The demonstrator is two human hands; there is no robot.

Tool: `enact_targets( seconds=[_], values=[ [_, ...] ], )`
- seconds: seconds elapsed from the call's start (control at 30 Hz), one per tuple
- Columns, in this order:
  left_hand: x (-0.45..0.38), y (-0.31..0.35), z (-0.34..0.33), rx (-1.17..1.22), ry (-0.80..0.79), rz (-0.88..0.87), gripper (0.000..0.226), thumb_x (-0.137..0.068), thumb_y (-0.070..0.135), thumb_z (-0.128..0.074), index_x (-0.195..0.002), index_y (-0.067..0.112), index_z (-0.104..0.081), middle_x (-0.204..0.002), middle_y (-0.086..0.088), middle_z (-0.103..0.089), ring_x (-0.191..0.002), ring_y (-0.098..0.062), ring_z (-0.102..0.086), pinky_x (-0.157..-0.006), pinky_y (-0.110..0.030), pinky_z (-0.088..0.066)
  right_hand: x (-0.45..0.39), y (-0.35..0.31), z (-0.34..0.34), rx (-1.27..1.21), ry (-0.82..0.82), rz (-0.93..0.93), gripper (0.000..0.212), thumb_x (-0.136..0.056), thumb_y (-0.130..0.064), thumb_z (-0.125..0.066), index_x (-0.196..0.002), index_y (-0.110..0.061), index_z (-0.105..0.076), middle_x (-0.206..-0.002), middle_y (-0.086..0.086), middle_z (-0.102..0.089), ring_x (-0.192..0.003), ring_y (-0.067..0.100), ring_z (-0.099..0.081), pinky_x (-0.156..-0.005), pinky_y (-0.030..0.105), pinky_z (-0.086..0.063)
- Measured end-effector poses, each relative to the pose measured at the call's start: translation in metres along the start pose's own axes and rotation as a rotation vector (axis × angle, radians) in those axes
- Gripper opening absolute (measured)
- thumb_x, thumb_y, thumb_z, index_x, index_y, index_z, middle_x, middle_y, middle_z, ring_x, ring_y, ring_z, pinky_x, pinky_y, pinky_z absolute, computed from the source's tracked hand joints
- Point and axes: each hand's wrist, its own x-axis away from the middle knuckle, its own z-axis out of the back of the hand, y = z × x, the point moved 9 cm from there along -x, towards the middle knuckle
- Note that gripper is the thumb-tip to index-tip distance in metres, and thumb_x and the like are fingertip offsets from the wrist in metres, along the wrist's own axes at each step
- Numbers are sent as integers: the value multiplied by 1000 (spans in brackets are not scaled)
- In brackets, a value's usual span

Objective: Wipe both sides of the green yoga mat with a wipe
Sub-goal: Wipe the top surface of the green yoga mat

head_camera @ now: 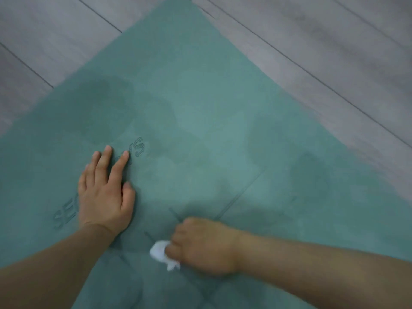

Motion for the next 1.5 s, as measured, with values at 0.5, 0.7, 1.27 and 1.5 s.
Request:
enact_targets(
  seconds=[0.5, 0.7, 1.27, 1.5],
  values=[
    [1, 0, -2, -64, -54, 19, 70, -82, 38, -31, -150, 23, -37, -160, -9, -27, -148, -30, -19, -117, -52, -19, 4, 41, 36, 83, 319, -238, 25, -69, -17, -66, -89, -18, -52, -69, 2, -58, -64, 24, -56, -61, 28, -43],
    [-1, -2, -5, -87, -73, 8, 71, -82, 40, -29, -149, 21, -41, -159, -10, -29, -147, -30, -21, -116, -51, -20, 42, 88, 52, 245, 483, -499, 20, -75, -21, -61, -86, -24, -45, -74, -2, -55, -74, 21, -51, -68, 33, -29],
    [1, 0, -3, -31, -8, -41, 71, -80, 34, -29, -150, 19, -37, -160, -14, -26, -148, -32, -17, -119, -51, -12, 30, 11, 4, 88, 529, -877, 21, -63, -24, -64, -77, -25, -48, -67, -5, -53, -64, 21, -50, -62, 33, -29],
    [2, 1, -4, -36, -28, -37, 72, -82, 37, -25, -153, 22, -31, -163, -9, -19, -150, -26, -10, -122, -48, -7, 200, 198, 113, 273, 690, -1593, 22, -85, -16, -55, -105, -6, -55, -102, 23, -64, -94, 41, -60, -77, 40, -45]
  ],
)
